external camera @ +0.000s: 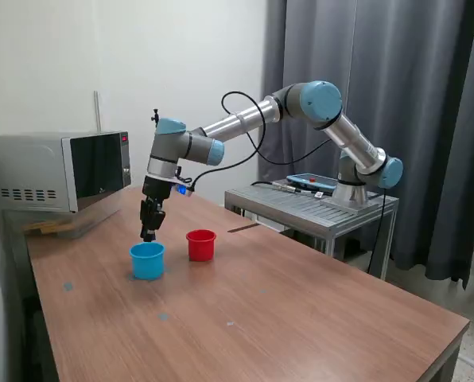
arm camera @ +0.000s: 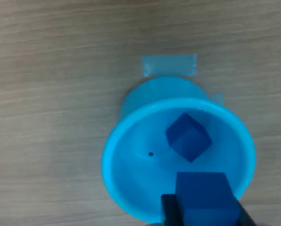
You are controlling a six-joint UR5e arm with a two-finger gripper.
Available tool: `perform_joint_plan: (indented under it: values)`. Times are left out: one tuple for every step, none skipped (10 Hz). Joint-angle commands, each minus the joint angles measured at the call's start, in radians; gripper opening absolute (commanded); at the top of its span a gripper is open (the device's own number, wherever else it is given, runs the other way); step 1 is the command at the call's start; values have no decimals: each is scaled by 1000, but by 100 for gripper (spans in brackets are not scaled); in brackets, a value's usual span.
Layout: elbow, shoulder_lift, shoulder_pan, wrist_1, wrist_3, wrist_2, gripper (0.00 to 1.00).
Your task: Place red objects in the red bin, and blue objects in the blue bin.
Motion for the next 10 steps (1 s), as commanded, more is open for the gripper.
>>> perform_joint_plan:
  values:
    - [0,0,-6,0,0,0,0]
    - [1,0,-6,0,0,0,0]
    - [1,1,-5,0,-2,0,0]
    - [1,0,-6,0,0,0,0]
    - [0,1,-6,0,0,-2,0]
    - [-2,2,-6,0,0,-2,100]
    - [-2,2,-6,-2,0,-2,100]
    - [-2,2,-6,-2,0,-2,100]
    - [-2,2,-6,-2,0,-2,100]
    - [-2,2,-6,-2,0,-2,100]
